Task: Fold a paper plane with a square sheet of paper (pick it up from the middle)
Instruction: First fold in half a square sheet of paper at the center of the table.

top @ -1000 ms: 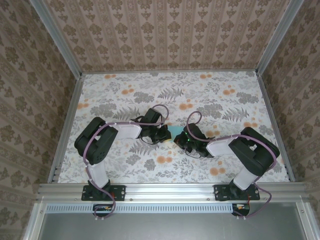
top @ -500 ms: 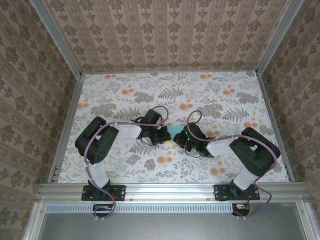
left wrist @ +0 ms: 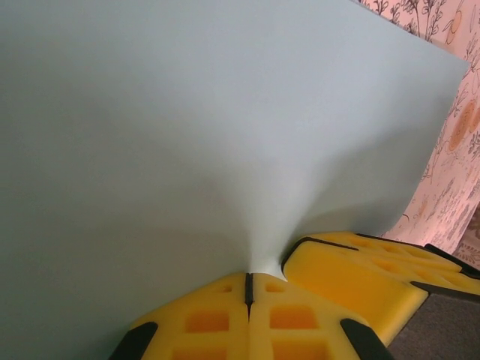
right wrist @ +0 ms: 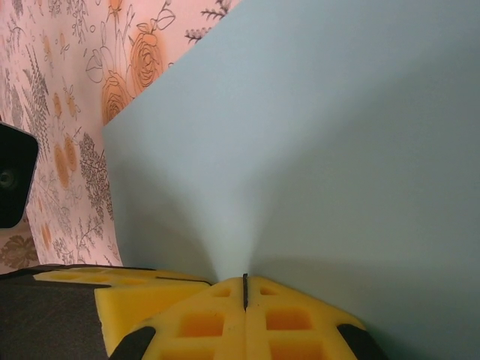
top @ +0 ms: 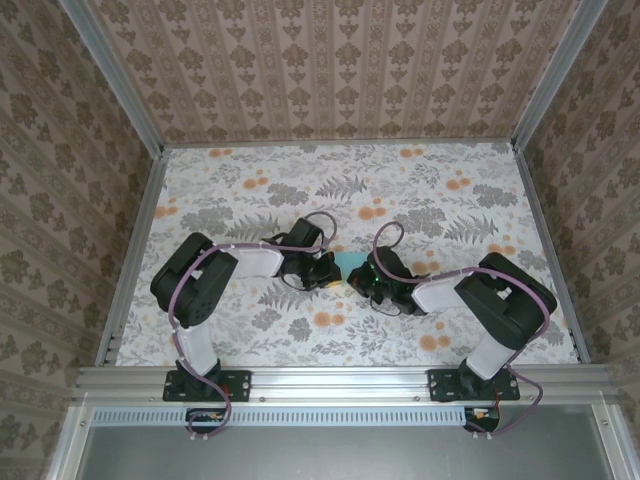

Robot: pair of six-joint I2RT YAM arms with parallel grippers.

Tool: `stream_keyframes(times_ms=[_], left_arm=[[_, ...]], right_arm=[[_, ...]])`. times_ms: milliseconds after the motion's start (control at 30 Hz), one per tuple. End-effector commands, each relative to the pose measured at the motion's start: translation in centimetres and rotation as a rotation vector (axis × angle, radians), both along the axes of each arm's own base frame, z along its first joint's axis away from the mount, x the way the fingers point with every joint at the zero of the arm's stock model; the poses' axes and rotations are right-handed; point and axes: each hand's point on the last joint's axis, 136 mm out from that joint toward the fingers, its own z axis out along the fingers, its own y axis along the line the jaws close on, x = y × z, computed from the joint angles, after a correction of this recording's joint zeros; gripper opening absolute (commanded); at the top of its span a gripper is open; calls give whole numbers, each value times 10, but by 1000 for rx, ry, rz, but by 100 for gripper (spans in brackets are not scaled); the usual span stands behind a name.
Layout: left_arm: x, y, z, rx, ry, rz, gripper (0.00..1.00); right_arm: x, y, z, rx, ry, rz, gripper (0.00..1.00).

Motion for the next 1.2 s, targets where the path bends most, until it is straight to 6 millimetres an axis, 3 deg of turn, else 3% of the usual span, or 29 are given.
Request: stream_keyframes(times_ms=[0, 333, 400, 500, 667, 767, 967, 1167], left_arm=[[-13, 30, -33, 142, 115, 66, 0], [-14, 35, -36, 146, 123, 77, 0], [-14, 35, -36, 145, 121, 76, 0], [-13, 34, -36, 142, 119, 74, 0], [-12, 32, -34, 131, 104, 58, 0], [-10, 30, -32, 123, 94, 51, 0], [-9, 30, -31, 125, 80, 42, 0], [-8, 30, -32, 124, 79, 42, 0]], right_arm=[[-14, -38, -22, -110, 62, -86, 0], [-44, -109, -40, -239, 140, -171, 0], [-44, -122, -35, -251, 137, -197, 0], [-34, -128, -9, -255, 63, -204, 0], [-10, -94, 46, -133, -121, -86, 0], [-3, -67, 62, -75, -155, -17, 0], [13, -17, 56, 20, -150, 68, 0], [21, -7, 35, 19, -111, 56, 0]])
